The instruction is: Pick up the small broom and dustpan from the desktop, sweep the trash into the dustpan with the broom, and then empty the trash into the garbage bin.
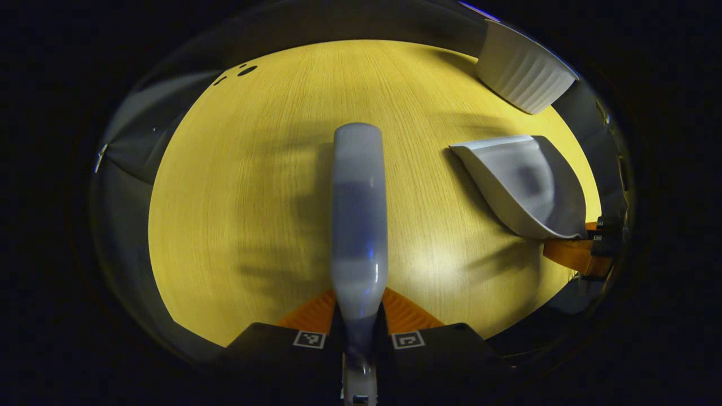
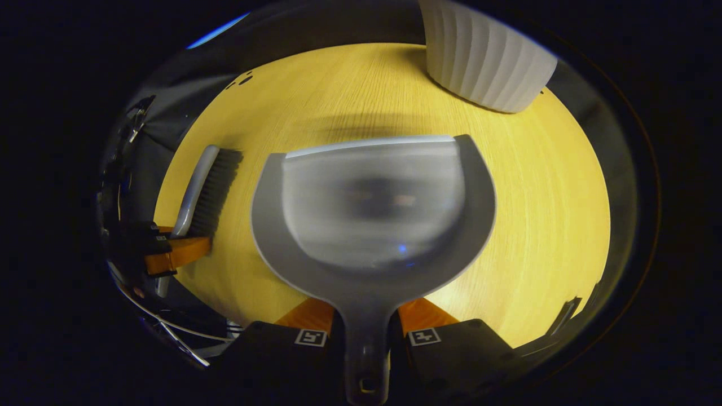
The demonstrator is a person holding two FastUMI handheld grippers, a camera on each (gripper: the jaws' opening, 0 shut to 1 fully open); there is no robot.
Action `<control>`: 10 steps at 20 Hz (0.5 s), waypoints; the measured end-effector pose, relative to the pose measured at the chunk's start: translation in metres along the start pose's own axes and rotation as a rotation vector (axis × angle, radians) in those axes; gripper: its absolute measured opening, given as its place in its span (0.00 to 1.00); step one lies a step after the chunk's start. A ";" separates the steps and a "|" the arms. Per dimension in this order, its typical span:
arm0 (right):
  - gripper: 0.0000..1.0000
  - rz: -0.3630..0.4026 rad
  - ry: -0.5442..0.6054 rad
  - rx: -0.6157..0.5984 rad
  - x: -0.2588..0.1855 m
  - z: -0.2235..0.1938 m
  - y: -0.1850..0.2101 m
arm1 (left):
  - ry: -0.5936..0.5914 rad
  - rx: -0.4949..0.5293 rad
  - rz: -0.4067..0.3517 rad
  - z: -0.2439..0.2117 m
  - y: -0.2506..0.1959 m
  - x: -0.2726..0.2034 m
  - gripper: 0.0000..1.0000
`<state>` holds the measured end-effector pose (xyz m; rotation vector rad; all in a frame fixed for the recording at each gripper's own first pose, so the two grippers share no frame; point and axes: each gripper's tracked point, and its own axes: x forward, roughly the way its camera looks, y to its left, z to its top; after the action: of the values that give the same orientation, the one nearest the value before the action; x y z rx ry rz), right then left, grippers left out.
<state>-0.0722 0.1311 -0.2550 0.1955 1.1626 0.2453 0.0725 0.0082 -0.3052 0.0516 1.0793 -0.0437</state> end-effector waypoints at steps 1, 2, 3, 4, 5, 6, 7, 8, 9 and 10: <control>0.30 0.009 0.002 0.012 0.001 -0.002 0.003 | 0.000 0.002 0.001 0.000 0.000 0.001 0.28; 0.43 0.015 0.002 0.016 -0.001 0.000 0.004 | 0.002 0.000 0.004 0.000 0.000 0.000 0.28; 0.48 0.022 0.000 0.018 -0.003 0.001 0.006 | 0.001 -0.004 0.006 0.000 -0.002 0.000 0.28; 0.53 0.027 0.000 0.019 -0.004 0.001 0.007 | 0.000 -0.007 0.008 -0.001 -0.003 -0.001 0.30; 0.57 0.033 -0.003 0.021 -0.006 0.001 0.009 | -0.003 -0.010 0.010 -0.002 -0.003 -0.002 0.33; 0.74 0.040 -0.006 0.026 -0.007 0.002 0.010 | -0.005 -0.014 0.005 -0.003 -0.005 -0.004 0.33; 0.63 0.047 -0.011 0.033 -0.009 0.004 0.012 | -0.008 -0.017 0.003 -0.002 -0.004 -0.006 0.34; 0.67 0.054 -0.017 0.043 -0.012 0.006 0.013 | -0.013 -0.020 0.004 -0.003 -0.004 -0.009 0.36; 0.92 0.057 -0.026 0.052 -0.015 0.008 0.013 | -0.018 -0.021 -0.002 -0.003 -0.005 -0.012 0.40; 0.98 0.063 -0.033 0.059 -0.019 0.009 0.014 | -0.027 -0.022 -0.009 -0.004 -0.007 -0.017 0.51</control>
<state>-0.0717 0.1387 -0.2312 0.2874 1.1329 0.2628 0.0605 0.0016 -0.2918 0.0261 1.0529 -0.0410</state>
